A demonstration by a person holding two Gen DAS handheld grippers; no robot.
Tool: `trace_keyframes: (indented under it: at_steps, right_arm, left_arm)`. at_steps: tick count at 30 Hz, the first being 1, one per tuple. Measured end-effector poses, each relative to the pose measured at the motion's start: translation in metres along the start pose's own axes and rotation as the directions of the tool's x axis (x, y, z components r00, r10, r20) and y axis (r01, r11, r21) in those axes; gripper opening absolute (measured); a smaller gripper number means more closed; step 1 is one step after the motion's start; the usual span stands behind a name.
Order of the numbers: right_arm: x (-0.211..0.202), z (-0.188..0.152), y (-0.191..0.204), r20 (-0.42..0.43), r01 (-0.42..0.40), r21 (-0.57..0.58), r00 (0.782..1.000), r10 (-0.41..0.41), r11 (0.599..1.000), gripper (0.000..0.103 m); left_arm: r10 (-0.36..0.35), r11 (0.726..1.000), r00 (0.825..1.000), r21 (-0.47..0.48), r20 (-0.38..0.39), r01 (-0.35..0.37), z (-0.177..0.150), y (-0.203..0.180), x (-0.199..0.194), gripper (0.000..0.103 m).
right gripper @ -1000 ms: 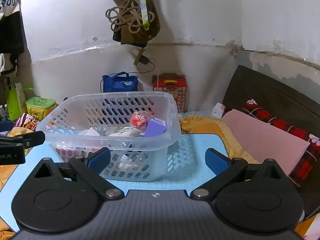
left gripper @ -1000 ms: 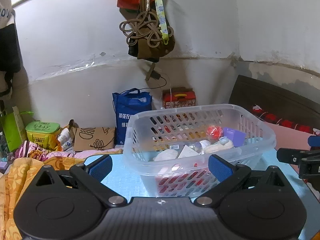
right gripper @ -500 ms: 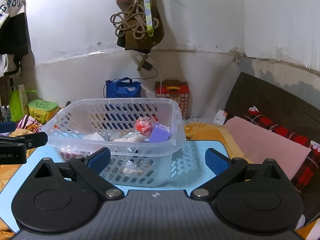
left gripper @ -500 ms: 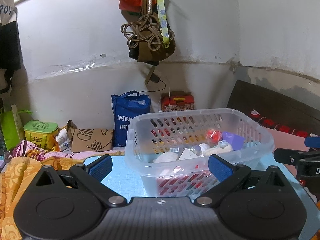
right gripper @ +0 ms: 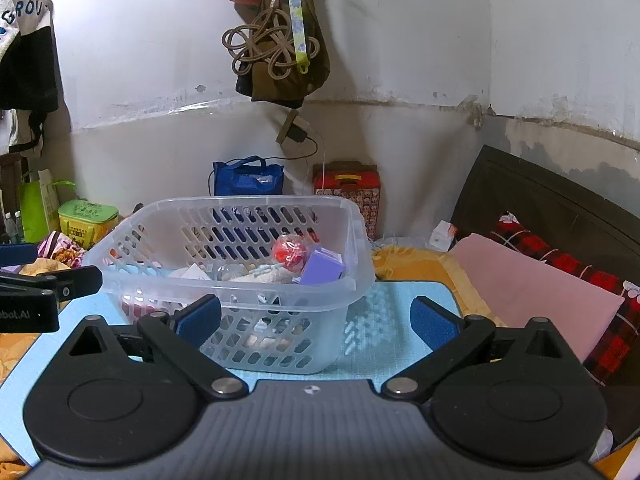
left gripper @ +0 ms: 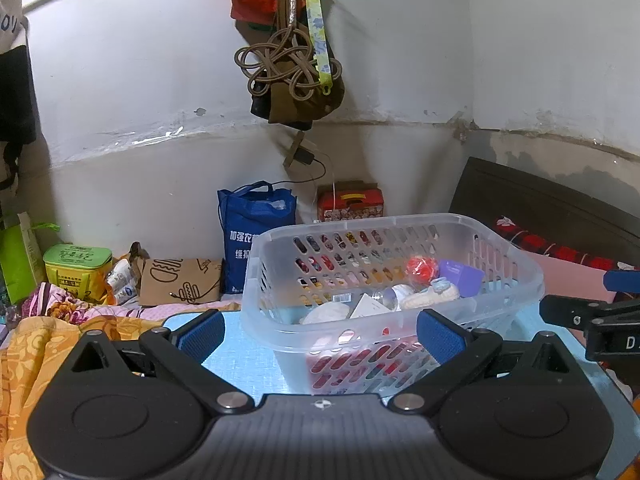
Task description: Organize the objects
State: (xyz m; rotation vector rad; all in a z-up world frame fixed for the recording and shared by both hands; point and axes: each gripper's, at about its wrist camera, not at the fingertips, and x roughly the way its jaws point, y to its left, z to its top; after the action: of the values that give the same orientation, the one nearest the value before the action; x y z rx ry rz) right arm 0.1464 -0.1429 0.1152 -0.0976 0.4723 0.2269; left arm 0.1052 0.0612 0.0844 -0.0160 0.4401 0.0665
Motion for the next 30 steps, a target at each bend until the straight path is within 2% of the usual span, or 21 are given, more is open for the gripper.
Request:
trace_keyframes:
  at_steps: [30]
  right_arm:
    - [0.0019,-0.0033,0.001,-0.011,0.001,-0.001,1.0,-0.001,1.0,0.103]
  left_arm:
    - [-0.007,1.0,1.0,0.0,0.001,0.007,-0.0014,0.0004,-0.0021,0.103]
